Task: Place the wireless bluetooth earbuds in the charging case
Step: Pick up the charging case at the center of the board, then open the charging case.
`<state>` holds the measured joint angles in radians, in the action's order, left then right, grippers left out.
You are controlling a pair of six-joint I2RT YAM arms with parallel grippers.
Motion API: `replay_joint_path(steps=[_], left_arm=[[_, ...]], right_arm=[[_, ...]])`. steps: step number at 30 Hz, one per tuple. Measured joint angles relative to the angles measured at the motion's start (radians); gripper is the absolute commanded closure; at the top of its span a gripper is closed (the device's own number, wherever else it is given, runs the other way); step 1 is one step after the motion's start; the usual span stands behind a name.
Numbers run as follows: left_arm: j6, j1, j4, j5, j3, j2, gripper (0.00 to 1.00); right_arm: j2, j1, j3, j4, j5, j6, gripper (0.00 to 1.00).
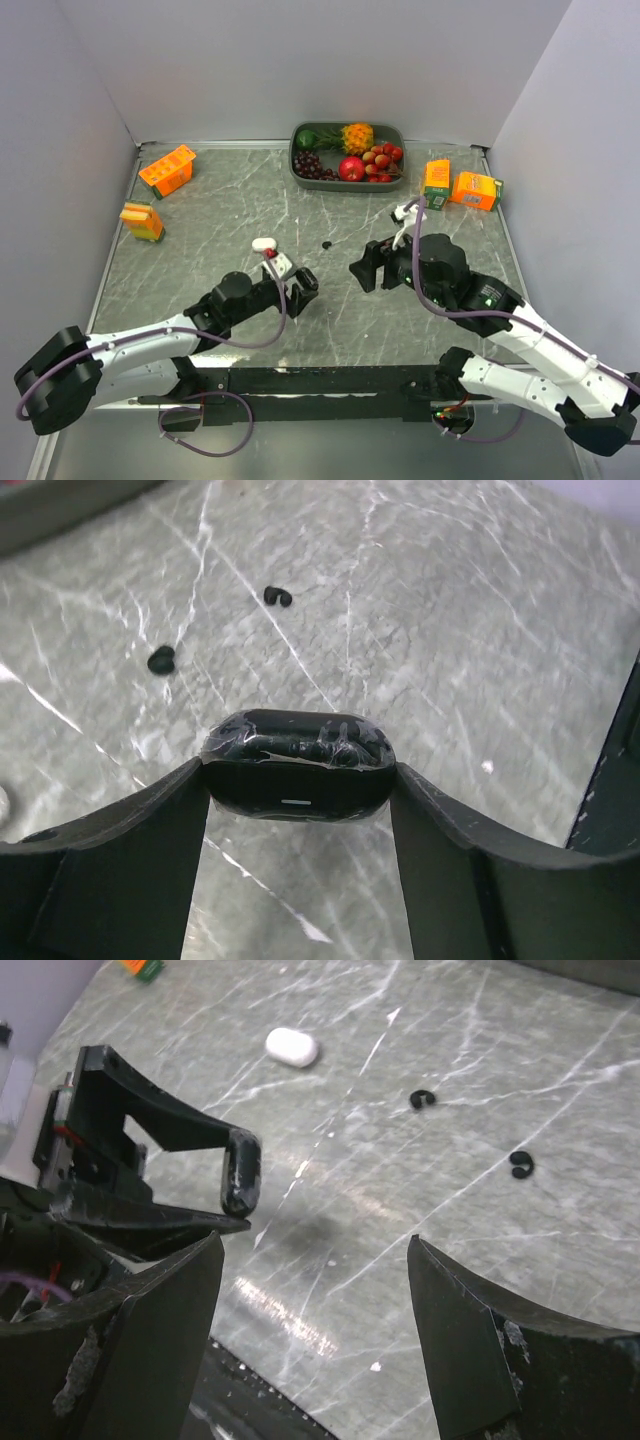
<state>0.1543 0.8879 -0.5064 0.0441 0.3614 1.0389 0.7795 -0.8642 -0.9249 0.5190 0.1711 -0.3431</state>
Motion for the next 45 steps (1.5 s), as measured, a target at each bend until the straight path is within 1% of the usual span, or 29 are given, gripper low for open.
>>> replay_joint_path(steps=[6,12,18,26,45], left_arm=[[-0.173,0.024,-0.195,0.018,-0.11,-0.016,0.99],[-0.274,0.085,-0.285,0.014,-0.123,-0.026,0.99],[-0.337,0.171,-0.28,-0.006,-0.116,-0.037,0.99],[-0.352,0.197,-0.273,-0.016,-0.088,-0.037,0.99],[-0.351,0.237,-0.229,-0.037,-0.084,-0.081,0.99]], right_arm=[[0.106,0.008,-0.124,0.074,-0.12,0.0,0.18],[0.188,0.018,-0.154,0.12,-0.283,0.006,0.19],[0.24,0.019,-0.154,0.129,-0.379,0.037,0.21],[0.285,0.019,-0.158,0.114,-0.442,0.045,0.21],[0.391,0.019,-0.158,0.074,-0.445,0.037,0.25]])
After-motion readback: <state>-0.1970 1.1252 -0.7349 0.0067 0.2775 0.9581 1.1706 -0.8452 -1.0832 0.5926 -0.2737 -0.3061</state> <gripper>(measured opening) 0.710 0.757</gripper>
